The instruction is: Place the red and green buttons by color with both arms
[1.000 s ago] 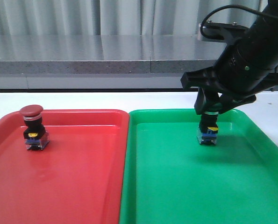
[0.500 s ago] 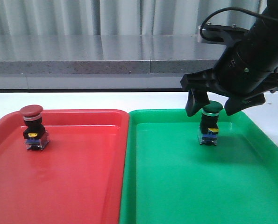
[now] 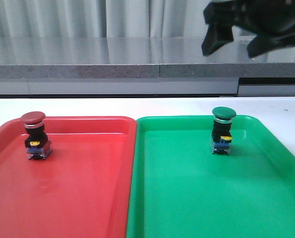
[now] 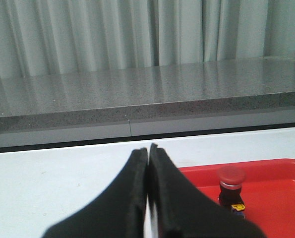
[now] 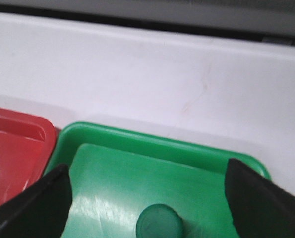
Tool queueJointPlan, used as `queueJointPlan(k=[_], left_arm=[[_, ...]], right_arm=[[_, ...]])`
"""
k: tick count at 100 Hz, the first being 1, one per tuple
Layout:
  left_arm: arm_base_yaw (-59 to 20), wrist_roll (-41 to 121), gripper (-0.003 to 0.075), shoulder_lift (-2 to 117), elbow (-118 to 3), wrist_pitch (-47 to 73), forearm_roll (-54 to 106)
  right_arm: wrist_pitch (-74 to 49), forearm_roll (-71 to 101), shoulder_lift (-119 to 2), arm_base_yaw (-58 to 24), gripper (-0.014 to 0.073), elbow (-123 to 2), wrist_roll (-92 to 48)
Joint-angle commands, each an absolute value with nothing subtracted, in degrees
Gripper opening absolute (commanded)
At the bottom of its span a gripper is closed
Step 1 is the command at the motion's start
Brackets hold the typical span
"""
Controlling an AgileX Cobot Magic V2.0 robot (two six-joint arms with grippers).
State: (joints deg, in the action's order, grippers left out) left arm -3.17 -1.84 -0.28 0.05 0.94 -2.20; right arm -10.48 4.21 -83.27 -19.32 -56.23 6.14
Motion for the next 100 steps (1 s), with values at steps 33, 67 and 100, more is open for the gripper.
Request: queueJointPlan(k=[33,67,100], left_arm=[[-2.91,-2.17,-0.0019,-2.17,1.48,-4.09,-1.77],[-2.91,-2.17,-0.0019,-2.17,1.48,-4.09,-1.77],[-2.91,-2.17,-0.0019,-2.17,1.48,-4.09,-1.77]], right_arm=[[-10.64,-3.65,-62.11,-10.59,0.0623,-50.49,5.83],[0.00,-3.70,-42.23,-8.51,0.0623,-28.90,5.83],[0.54,-3.02,-26.43,-8.51,0.0623,-20.78,5.83]])
